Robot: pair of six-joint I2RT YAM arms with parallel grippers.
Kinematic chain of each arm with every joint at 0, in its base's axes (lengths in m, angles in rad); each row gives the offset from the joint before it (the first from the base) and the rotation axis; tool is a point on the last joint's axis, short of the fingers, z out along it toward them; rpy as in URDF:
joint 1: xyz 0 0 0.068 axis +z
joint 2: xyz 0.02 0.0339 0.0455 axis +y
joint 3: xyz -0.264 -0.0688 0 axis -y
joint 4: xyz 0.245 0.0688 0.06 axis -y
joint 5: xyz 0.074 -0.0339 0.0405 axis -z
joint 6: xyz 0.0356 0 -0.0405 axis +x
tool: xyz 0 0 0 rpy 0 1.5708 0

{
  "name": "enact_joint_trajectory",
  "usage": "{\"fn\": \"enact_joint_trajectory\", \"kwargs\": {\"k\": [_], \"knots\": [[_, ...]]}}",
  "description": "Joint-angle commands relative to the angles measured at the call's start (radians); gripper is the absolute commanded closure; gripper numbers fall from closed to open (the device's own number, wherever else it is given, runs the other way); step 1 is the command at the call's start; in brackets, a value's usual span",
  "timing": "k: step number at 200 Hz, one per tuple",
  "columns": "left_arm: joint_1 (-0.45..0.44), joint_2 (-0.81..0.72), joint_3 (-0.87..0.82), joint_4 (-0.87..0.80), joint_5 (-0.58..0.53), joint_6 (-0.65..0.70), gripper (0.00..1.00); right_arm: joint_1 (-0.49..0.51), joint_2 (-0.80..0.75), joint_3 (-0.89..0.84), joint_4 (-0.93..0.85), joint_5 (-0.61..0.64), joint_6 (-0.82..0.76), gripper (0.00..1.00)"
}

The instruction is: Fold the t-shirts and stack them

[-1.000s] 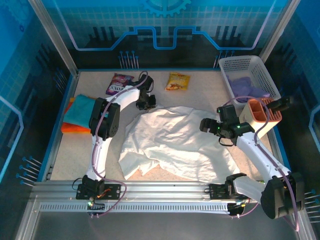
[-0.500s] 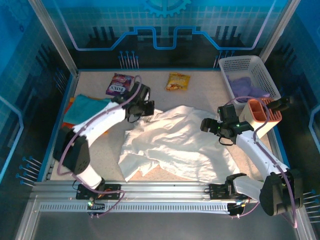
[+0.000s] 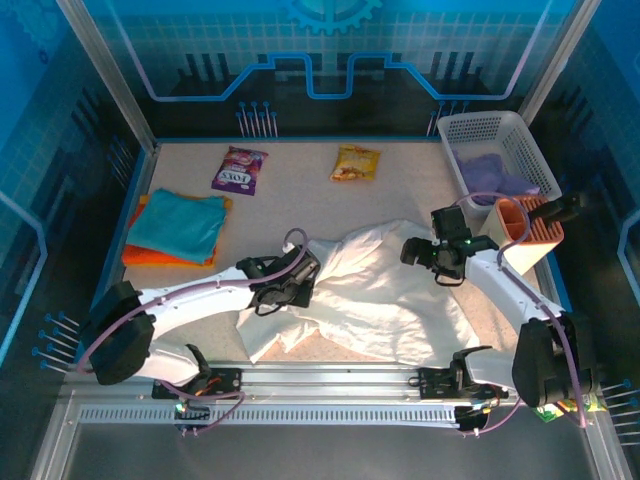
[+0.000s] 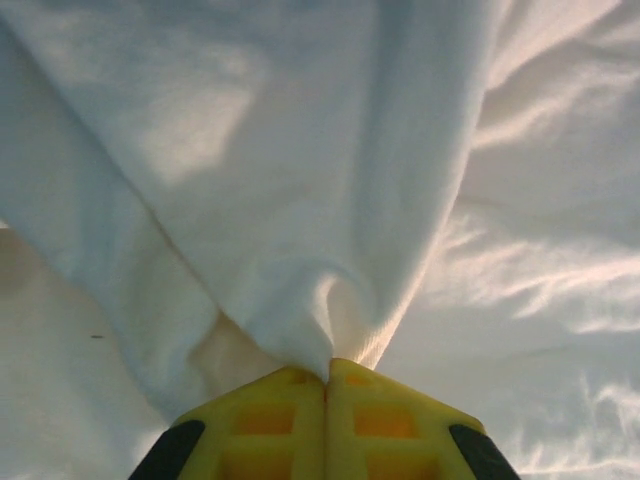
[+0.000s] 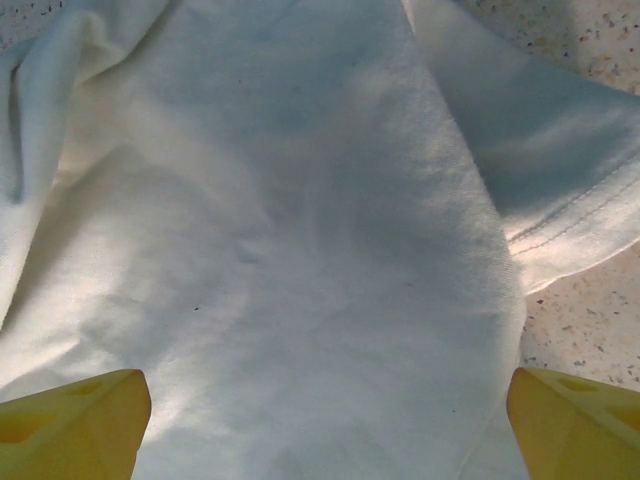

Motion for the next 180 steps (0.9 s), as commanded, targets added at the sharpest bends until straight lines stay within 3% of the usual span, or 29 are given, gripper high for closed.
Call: {"fn": "enact_joint_trajectory", "kwargs": {"k": [1, 32, 78, 112, 149, 180], "knots": [[0.039, -0.06, -0.012, 0.048, -0.02, -0.031, 1.0, -0.017, -0.001, 0.032, 0.008, -0.021, 0.017, 0.08], [0.156, -0.11, 0.028, 0.05, 0.028, 0.038, 1.0, -0.019, -0.024, 0.023, -0.004, 0.009, 0.014, 0.07], [0.335, -0.152, 0.246, -0.056, 0.027, 0.214, 1.0, -0.037, -0.016, 0.061, -0.058, 0.098, 0.008, 0.07], [0.39, -0.177, 0.398, -0.149, -0.036, 0.336, 1.0, -0.06, 0.055, 0.125, -0.096, 0.166, -0.004, 0.11], [0.424, -0.259, 0.373, -0.198, -0.08, 0.373, 1.0, -0.073, 0.162, 0.175, -0.096, 0.216, -0.021, 0.17], [0.44, -0.34, 0.263, -0.186, -0.061, 0.347, 0.99, -0.082, 0.281, 0.236, -0.082, 0.187, -0.035, 0.22]]}}
